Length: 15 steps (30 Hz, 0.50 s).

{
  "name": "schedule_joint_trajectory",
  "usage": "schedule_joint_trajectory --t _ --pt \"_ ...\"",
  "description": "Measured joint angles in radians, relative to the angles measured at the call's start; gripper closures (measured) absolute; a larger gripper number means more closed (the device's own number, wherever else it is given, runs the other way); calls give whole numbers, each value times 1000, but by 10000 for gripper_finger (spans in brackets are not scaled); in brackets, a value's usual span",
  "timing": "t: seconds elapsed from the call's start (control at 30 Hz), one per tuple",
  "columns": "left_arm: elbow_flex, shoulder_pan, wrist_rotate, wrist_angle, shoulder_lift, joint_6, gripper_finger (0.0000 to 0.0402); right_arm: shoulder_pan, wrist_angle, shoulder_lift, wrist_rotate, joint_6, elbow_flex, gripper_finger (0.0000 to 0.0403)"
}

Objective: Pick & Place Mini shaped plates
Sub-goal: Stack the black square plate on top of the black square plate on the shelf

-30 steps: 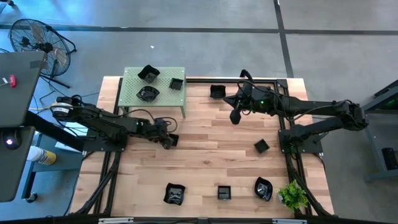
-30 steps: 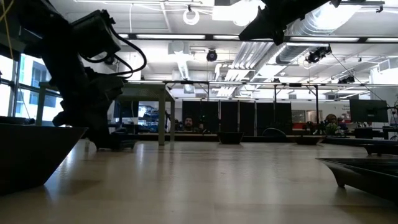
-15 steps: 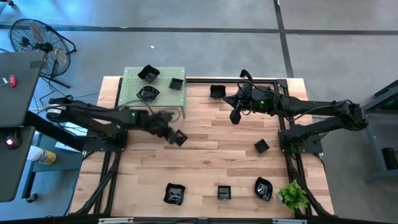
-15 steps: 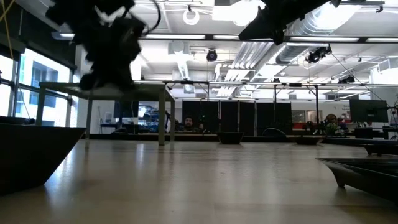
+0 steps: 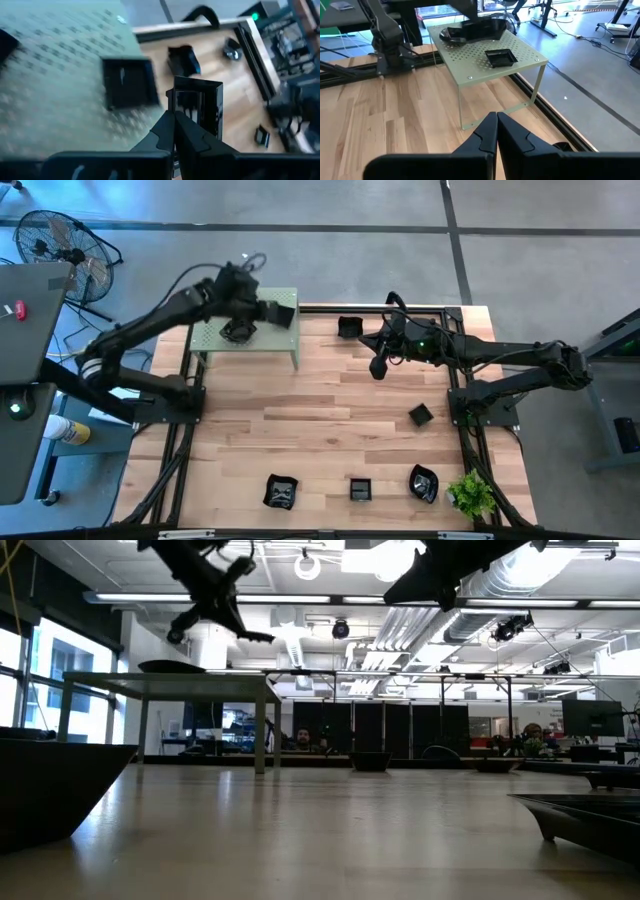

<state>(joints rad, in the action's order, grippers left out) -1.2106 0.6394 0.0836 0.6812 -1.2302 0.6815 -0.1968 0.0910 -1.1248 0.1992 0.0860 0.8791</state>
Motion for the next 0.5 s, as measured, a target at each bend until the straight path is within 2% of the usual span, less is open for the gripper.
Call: schedule_joint_trajectory --t 0.17,0.3,0.5 --pt "0 116 98 -38 -70 -43 401 0 0 0 -7 1 0 401" --pt "0 141 155 -77 -110 -72 401 0 0 0 -4 2 0 398" --pt "0 155 166 -82 -160 -75 401 0 0 0 0 1 0 400"
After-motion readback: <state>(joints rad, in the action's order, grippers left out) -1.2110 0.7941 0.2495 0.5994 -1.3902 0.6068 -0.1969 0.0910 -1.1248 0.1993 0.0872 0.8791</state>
